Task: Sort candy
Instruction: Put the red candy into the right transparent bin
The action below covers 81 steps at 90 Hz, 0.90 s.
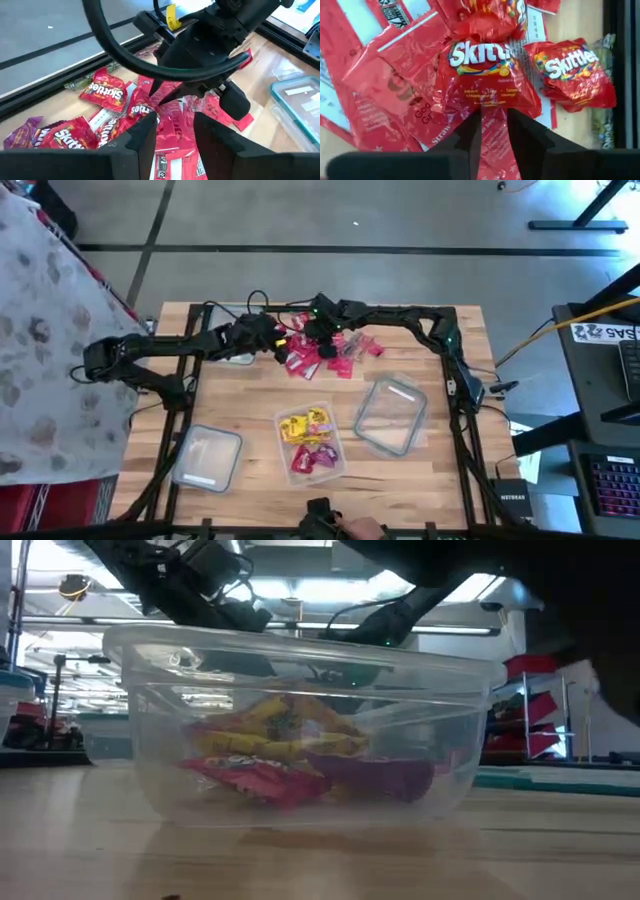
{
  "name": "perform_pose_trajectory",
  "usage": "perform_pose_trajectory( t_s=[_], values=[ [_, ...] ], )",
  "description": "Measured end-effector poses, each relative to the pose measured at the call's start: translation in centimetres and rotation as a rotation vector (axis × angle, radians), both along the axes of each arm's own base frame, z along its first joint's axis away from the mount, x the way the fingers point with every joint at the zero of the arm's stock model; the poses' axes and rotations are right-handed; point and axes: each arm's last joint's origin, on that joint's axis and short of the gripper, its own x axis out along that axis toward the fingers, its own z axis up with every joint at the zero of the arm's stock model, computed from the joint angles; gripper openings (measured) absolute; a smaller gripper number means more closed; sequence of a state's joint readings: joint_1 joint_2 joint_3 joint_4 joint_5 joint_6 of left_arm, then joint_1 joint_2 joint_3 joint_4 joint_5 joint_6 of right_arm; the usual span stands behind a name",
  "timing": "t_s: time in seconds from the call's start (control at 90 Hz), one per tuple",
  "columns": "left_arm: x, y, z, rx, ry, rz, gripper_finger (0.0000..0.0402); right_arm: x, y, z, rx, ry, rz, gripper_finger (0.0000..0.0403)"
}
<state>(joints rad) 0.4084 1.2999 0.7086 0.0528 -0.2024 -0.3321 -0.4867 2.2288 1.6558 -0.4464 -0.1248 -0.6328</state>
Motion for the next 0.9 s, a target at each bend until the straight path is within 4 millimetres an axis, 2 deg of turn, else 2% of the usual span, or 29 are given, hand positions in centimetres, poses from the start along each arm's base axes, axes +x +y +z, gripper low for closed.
perform_pose_trajectory(
  t_s=[0.167, 0.289, 0.389, 0.478, 0.611, 0.733, 0.811, 0.9],
  values=[
    [-0.1, 0.0, -0.1, -0.005, 0.012, 0.000, 0.0116, -0.1, 0.1, 0.0, -0.016, 0.024, 0.002, 0.0072],
    [-0.1, 0.0, -0.1, -0.006, 0.013, 0.000, 0.0116, -0.6, 0.7, 1.6, -0.030, 0.045, 0.036, 0.0072],
    [-0.1, 0.0, -0.1, -0.002, 0.015, -0.003, 0.0116, -0.5, 1.2, 3.0, -0.019, 0.012, -0.015, 0.0072],
    [-0.1, 0.0, -0.1, 0.012, 0.026, -0.010, 0.0116, -0.3, 1.6, 3.3, 0.019, -0.022, -0.061, 0.0080],
    [-0.1, 0.0, -0.1, 0.025, 0.032, -0.017, 0.0116, -0.1, 1.7, 3.4, 0.078, -0.059, -0.087, 0.0123],
    [-0.1, 0.0, -0.1, 0.032, 0.041, -0.021, 0.0116, -0.1, 1.6, 3.1, 0.061, -0.039, -0.101, 0.0175],
    [-0.2, 0.4, -0.3, 0.034, 0.047, 0.004, 0.0116, -0.6, 1.5, 4.1, -0.021, -0.010, -0.135, 0.0201],
    [-0.6, 0.8, -0.6, 0.001, 0.077, 0.038, 0.0116, -1.8, 1.7, 6.8, -0.110, 0.009, -0.210, 0.0217]
  ],
)
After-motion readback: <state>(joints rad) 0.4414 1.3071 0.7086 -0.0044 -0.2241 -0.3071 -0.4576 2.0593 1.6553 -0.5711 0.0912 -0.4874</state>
